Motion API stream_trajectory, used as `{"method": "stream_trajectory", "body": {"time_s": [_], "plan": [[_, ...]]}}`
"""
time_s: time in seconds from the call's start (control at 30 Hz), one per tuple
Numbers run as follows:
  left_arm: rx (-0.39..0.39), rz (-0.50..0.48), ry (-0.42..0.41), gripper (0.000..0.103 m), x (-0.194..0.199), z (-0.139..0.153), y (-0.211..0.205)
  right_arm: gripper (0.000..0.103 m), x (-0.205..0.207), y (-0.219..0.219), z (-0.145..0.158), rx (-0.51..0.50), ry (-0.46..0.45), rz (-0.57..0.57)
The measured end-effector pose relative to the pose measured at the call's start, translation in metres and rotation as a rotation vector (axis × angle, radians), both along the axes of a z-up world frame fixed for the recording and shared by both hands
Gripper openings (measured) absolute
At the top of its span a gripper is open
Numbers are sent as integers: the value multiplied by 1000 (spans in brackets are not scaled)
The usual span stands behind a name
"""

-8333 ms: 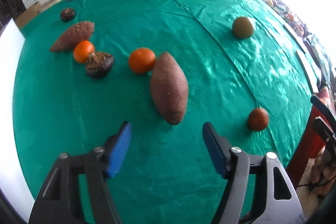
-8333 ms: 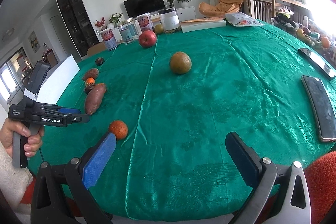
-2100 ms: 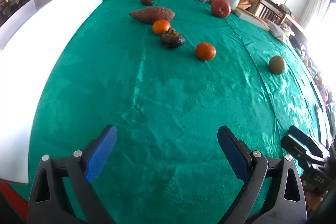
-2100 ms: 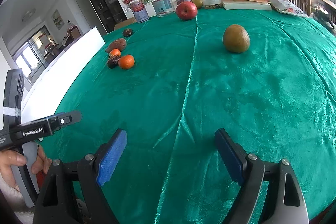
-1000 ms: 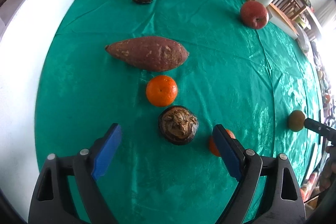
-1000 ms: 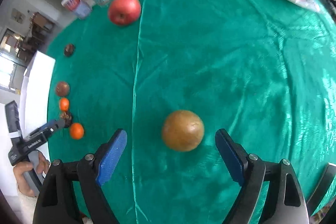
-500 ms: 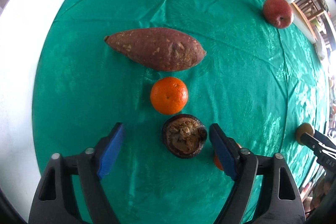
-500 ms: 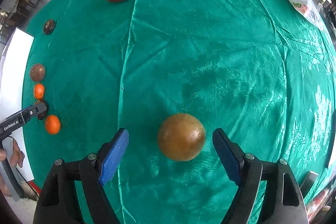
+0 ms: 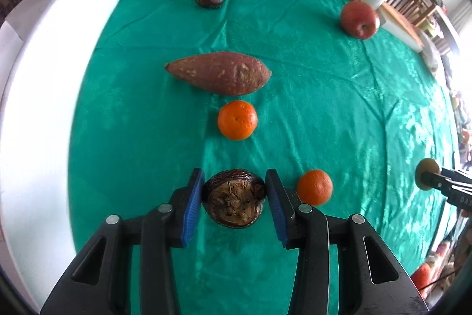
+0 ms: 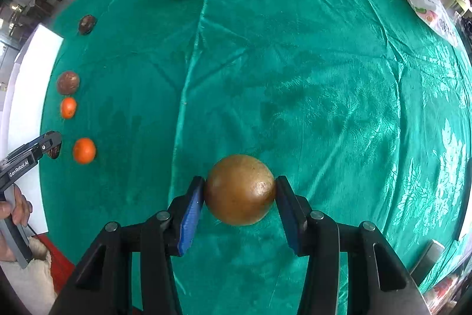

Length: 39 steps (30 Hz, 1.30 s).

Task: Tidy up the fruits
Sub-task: 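Carry both fruits into the box and open both tools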

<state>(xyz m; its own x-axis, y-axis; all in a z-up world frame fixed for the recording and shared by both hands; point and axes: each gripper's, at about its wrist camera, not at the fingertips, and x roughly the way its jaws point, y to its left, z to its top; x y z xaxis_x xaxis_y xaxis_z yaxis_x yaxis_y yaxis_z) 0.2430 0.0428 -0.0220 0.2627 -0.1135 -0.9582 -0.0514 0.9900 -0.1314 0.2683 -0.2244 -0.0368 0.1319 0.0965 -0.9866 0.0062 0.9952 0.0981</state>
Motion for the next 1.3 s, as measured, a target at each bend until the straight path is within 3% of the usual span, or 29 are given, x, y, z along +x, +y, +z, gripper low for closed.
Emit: {"method": "stream_trajectory", "body": {"time_s": [0.13, 0.3, 0.43, 0.5, 0.63, 0.83, 1.0, 1.17, 1.23, 1.27, 1.3], "plan": [[-113, 29, -126, 43, -39, 60, 30, 49, -14, 37, 44, 24, -60, 85], [-223, 103, -260, 43, -87, 130, 90, 49, -24, 137, 110, 136, -162, 251], [-200, 180, -345, 44, -112, 184, 152, 49, -27, 242, 152, 236, -231, 387], [-141, 230, -369, 44, -122, 197, 184, 49, -28, 296, 163, 288, -251, 456], [-79, 327, -314, 44, -131, 174, 243, 49, -31, 394, 157, 335, -236, 562], [-74, 483, -162, 44, -139, 80, 307, 49, -36, 500, 108, 231, -212, 670], [-44, 528, -64, 44, -142, 24, 322, 49, -32, 535, 54, 153, -188, 691], [-36, 553, -35, 45, -143, 9, 327, 50, -26, 538, 17, 78, -173, 692], [-21, 565, -60, 64, -142, 16, 325, 50, -26, 534, 18, 87, -194, 683], [-14, 579, -77, 80, -142, 18, 324, 54, -23, 532, 20, 104, -202, 676], [-9, 599, -99, 87, -144, 23, 323, 57, -24, 526, 28, 128, -212, 666]]}}
